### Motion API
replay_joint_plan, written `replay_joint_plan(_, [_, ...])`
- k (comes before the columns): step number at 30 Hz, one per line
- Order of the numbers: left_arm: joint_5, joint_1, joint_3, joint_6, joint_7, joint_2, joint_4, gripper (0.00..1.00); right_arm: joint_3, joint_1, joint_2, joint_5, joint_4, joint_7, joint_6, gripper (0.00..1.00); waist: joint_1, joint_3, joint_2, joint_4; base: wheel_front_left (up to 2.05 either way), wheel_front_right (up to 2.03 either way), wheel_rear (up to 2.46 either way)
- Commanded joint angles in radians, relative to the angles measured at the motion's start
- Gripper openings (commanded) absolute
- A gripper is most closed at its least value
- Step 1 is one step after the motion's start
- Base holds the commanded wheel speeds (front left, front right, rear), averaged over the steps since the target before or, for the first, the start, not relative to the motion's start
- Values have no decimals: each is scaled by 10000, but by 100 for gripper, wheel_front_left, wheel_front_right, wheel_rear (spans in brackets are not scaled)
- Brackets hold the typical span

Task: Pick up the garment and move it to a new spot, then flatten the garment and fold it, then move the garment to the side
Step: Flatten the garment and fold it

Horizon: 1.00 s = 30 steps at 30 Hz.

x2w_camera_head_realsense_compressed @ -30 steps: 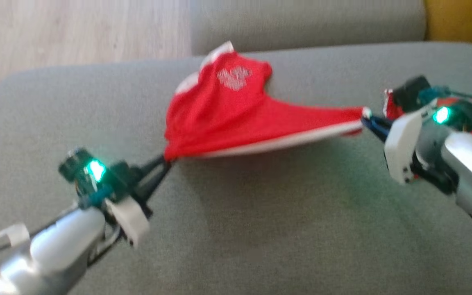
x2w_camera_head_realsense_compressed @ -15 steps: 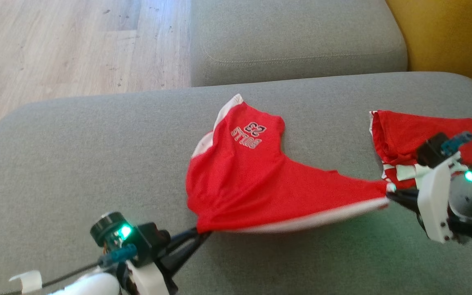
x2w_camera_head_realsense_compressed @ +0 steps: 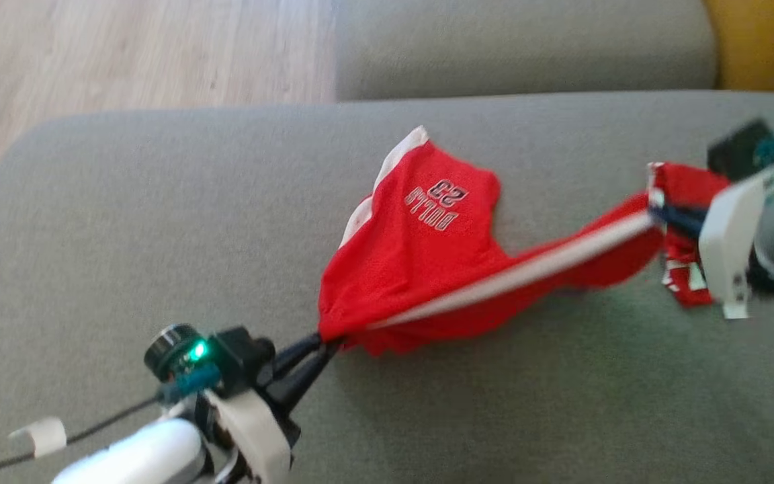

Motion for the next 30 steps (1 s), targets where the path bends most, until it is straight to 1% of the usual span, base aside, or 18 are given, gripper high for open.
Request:
replay_joint_plan(1, [-244,-738,710,24,-142,71,34,0,-387,-618,91,-407,94,-181,65,0,0,659,-1,451,0,0,0])
replay_joint_plan(4, [-339,-975,834,-59,-173,-126,430,0,-604,-1258,534,-835,473,-225,65,0,0,1175,-1,820,0,0,0])
replay_joint_plan(7, [-483,-1169,920,-193,-219,-417,840,0,-590,-1911,934,-1228,853,-149,65,0,0,1599,-1,1229,0,0,0])
replay_joint_plan(11, [-571,-1444,903,-431,-201,-829,1406,0,-374,-2656,1370,-1557,1428,-45,65,0,0,2021,-1,1789,0,0,0])
replay_joint_plan(12, [-565,-1580,880,-527,-224,-1052,1674,0,-193,-2966,1551,-1686,1747,-69,65,0,0,2175,-1,2042,0,0,0])
replay_joint_plan(13, [-565,-1580,880,-527,-224,-1052,1674,0,-193,-2966,1551,-1686,1747,-69,65,0,0,2175,-1,2042,0,0,0])
replay_joint_plan(17, [-516,-1825,816,-675,-275,-1469,2192,0,248,-3474,1808,-1800,2348,-236,65,0,0,2460,-1,2512,0,0,0])
replay_joint_plan(22, [-468,-2100,744,-869,-396,-1998,2830,0,837,-3966,1946,-1790,3000,-514,65,0,0,2753,-1,2958,0,0,0])
replay_joint_plan(30, [-352,-2493,654,-1141,-686,-2697,3807,0,1352,-4584,2247,-1808,3875,-1368,65,0,0,3187,-1,3305,0,0,0])
